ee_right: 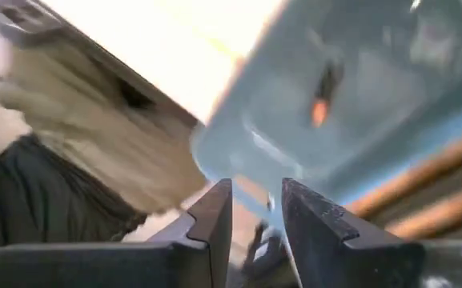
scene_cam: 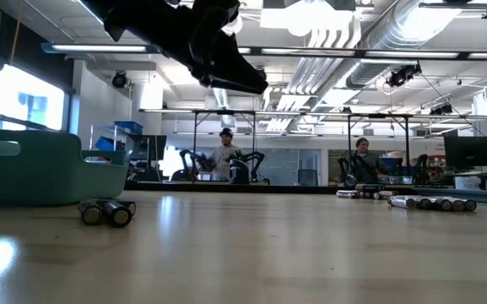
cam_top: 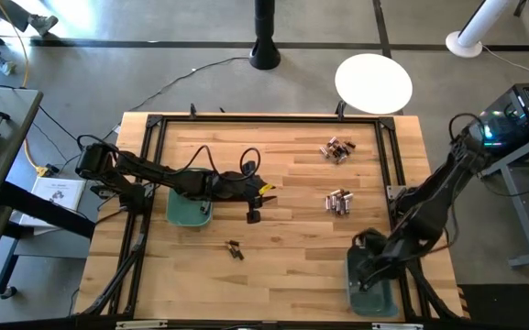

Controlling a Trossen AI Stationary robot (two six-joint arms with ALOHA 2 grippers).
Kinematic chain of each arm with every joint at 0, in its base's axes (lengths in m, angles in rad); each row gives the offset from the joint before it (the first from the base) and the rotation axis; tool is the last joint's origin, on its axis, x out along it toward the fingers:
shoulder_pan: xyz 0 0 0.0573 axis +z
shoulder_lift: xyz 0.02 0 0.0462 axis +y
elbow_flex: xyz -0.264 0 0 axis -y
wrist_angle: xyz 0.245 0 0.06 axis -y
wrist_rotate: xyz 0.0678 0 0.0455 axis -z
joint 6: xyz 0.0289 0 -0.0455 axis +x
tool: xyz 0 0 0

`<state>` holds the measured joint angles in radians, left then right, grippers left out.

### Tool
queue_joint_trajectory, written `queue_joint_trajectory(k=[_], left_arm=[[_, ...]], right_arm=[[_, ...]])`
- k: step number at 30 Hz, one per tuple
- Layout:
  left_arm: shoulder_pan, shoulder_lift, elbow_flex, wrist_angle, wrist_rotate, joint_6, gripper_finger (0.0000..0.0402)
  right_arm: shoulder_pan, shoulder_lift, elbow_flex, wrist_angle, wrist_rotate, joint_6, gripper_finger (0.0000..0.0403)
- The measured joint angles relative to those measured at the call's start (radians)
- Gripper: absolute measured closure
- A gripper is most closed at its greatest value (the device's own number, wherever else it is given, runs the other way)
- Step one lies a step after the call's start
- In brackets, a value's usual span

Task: Sort batteries
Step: Put the black battery into the blue bin

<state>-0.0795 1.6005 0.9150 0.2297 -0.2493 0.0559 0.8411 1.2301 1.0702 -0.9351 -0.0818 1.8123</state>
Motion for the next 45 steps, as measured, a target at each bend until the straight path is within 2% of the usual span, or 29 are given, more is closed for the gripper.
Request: queue_joint_trajectory(k=[1, 3, 5, 7, 12, 16, 21, 26, 30, 37, 41, 45], left_arm=[[0.000, 0.000, 0.000, 0.006, 0.000, 0.000, 0.0282], [0.000, 0.000, 0.000, 0.009, 0.000, 0.000, 0.0282], [0.000, 0.000, 0.000, 0.008, 0.000, 0.000, 0.0282], [0.000, 0.000, 0.000, 0.009, 0.000, 0.000, 0.0282], [0.000, 0.000, 0.000, 0.008, 0.000, 0.000, 0.0282], [0.000, 0.000, 0.000, 0.008, 0.000, 0.000, 0.0282], [0.000, 0.000, 0.000, 0.008, 0.000, 0.000, 0.0282], [0.000, 0.000, 0.000, 0.008, 0.000, -0.002, 0.0282], [0.000, 0.000, 0.000, 0.008, 0.000, -0.002, 0.0282], [0.000, 0.000, 0.000, 0.028, 0.000, 0.000, 0.0282], [0.000, 0.000, 0.000, 0.039, 0.000, 0.015, 0.0282], [0.000, 0.000, 0.000, 0.048, 0.000, 0.018, 0.0282]], right_arm=[[-0.010, -0.012, 0.013, -0.039, 0.090, -0.079, 0.0300], [-0.026, -0.034, 0.023, -0.099, 0.346, -0.249, 0.0300], [-0.055, -0.058, 0.014, -0.165, 0.582, -0.313, 0.0300], [-0.124, -0.092, -0.015, -0.233, 0.669, -0.335, 0.0299], [-0.319, -0.175, -0.132, -0.232, 0.676, -0.526, 0.0299], [-0.467, -0.217, -0.231, -0.105, 0.674, -0.731, 0.0299], [-0.619, -0.237, -0.355, 0.142, 0.671, -0.953, 0.0299], [-0.747, -0.237, -0.426, 0.294, 0.604, -1.111, 0.0297], [-0.856, -0.237, -0.427, 0.321, 0.571, -1.206, 0.0264], [-1.081, -0.184, -0.427, 0.339, 0.499, -1.352, 0.0167], [-1.225, -0.095, -0.427, 0.424, 0.471, -1.462, 0.0154], [-1.352, 0.015, -0.427, 0.518, 0.384, -1.533, 0.0155]])
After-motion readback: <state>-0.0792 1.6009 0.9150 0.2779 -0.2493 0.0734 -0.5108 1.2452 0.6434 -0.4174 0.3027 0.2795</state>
